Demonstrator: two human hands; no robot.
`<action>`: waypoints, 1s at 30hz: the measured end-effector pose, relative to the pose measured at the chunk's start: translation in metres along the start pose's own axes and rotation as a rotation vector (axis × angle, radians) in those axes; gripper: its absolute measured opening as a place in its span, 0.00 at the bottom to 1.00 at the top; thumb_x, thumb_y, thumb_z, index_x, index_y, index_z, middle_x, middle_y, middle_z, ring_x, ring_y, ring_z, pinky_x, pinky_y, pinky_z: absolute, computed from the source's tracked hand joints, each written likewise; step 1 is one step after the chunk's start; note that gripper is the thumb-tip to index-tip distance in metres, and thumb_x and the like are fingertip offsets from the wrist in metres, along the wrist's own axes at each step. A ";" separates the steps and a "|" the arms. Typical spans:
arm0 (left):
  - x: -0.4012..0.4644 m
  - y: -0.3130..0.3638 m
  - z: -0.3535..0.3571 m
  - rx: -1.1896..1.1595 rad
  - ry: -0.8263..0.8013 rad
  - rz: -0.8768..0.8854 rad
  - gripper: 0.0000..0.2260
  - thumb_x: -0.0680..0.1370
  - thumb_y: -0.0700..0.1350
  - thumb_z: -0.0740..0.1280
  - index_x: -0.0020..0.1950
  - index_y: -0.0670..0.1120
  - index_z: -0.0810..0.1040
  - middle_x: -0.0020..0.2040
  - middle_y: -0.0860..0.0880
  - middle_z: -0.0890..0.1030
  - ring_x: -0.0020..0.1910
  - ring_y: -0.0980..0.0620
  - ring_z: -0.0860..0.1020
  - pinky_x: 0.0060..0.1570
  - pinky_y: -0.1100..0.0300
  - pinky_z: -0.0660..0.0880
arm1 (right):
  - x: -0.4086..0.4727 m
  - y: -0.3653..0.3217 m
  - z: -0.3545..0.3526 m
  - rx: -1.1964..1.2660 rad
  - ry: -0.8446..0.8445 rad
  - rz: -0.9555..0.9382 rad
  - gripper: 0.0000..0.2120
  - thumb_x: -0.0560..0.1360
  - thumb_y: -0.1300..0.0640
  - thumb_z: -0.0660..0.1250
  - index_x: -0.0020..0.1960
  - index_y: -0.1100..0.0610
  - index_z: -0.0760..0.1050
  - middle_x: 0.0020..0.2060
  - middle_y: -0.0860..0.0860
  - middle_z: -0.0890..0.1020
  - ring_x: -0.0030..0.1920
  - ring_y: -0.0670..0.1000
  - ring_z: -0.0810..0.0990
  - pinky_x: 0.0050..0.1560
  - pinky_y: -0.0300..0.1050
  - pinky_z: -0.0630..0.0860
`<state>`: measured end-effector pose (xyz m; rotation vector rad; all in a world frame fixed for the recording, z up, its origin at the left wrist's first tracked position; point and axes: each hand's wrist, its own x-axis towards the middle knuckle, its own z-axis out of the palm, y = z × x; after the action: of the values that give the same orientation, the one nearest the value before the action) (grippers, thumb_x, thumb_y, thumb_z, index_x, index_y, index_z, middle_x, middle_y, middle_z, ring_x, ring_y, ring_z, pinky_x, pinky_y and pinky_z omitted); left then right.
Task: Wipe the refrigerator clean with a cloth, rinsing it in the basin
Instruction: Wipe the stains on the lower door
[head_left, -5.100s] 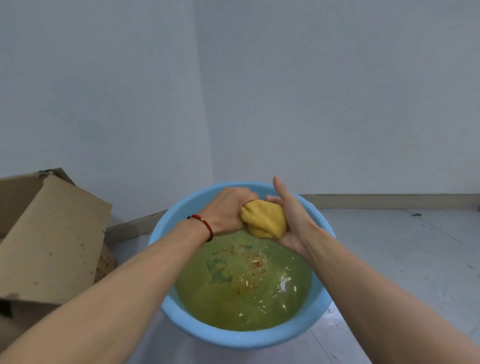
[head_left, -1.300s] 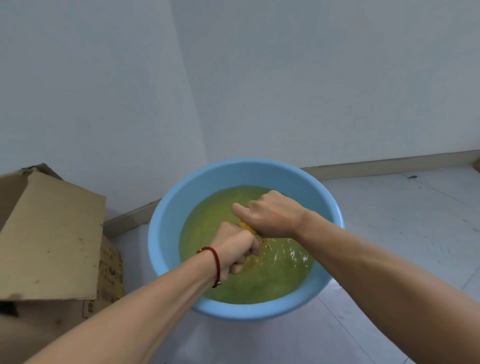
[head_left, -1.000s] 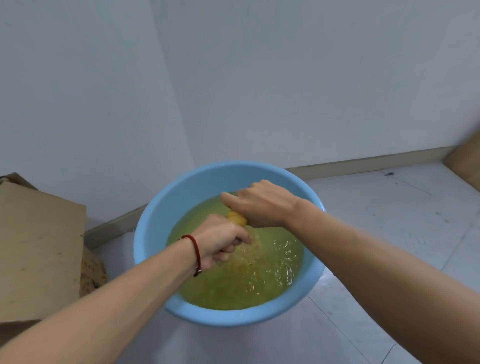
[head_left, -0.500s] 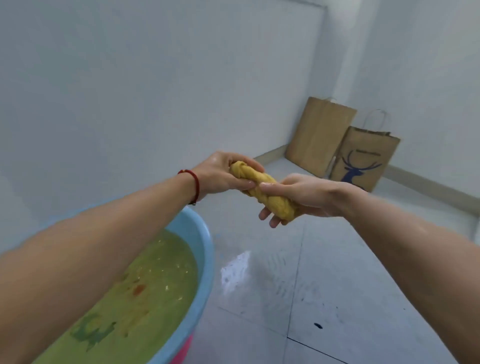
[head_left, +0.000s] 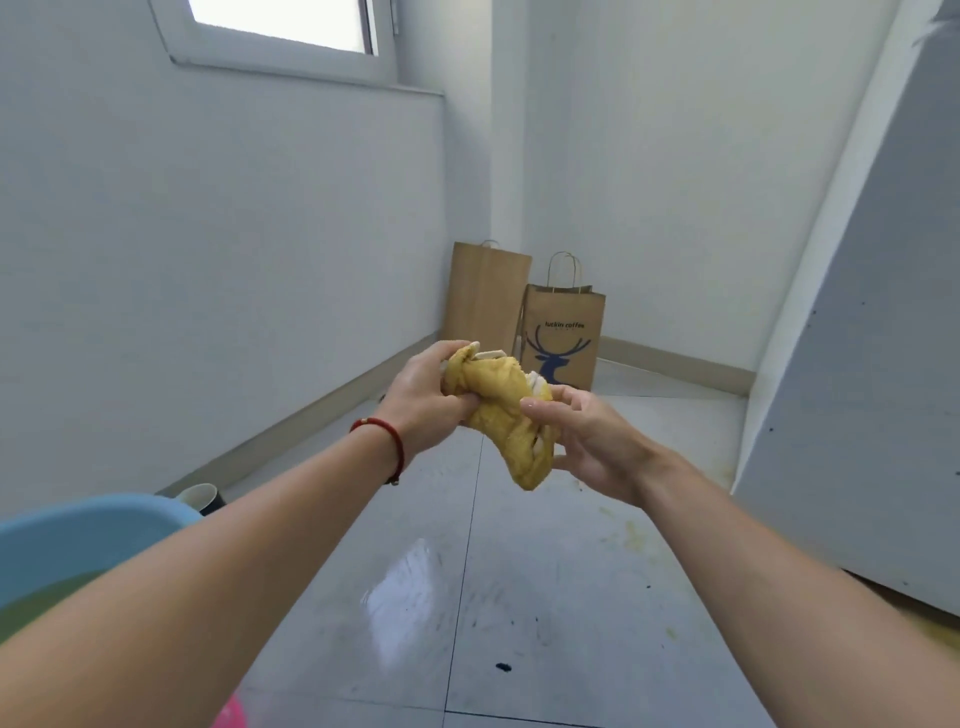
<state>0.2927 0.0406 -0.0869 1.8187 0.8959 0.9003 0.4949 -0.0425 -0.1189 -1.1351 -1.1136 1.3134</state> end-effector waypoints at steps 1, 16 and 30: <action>-0.001 0.002 0.003 0.005 -0.003 -0.001 0.26 0.73 0.32 0.70 0.68 0.51 0.76 0.58 0.44 0.83 0.57 0.45 0.83 0.56 0.45 0.82 | -0.003 -0.001 -0.009 0.019 -0.010 0.000 0.31 0.73 0.50 0.78 0.72 0.56 0.71 0.61 0.57 0.83 0.61 0.57 0.84 0.59 0.59 0.80; 0.029 0.101 0.218 0.033 -0.083 -0.171 0.16 0.75 0.30 0.63 0.57 0.44 0.82 0.52 0.42 0.85 0.53 0.44 0.83 0.47 0.52 0.81 | -0.090 -0.029 -0.177 -0.149 0.058 -0.164 0.15 0.82 0.50 0.69 0.67 0.53 0.78 0.54 0.53 0.88 0.55 0.54 0.87 0.57 0.60 0.84; 0.070 0.155 0.350 -0.119 -0.119 0.086 0.18 0.83 0.58 0.59 0.58 0.48 0.82 0.49 0.47 0.83 0.48 0.49 0.82 0.49 0.48 0.83 | -0.173 -0.061 -0.302 0.049 0.411 -0.467 0.15 0.79 0.51 0.72 0.62 0.57 0.79 0.54 0.55 0.87 0.56 0.56 0.87 0.53 0.53 0.85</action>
<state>0.6571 -0.0892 -0.0486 1.7981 0.6805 0.8703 0.8070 -0.2059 -0.0888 -0.9757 -0.9558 0.7022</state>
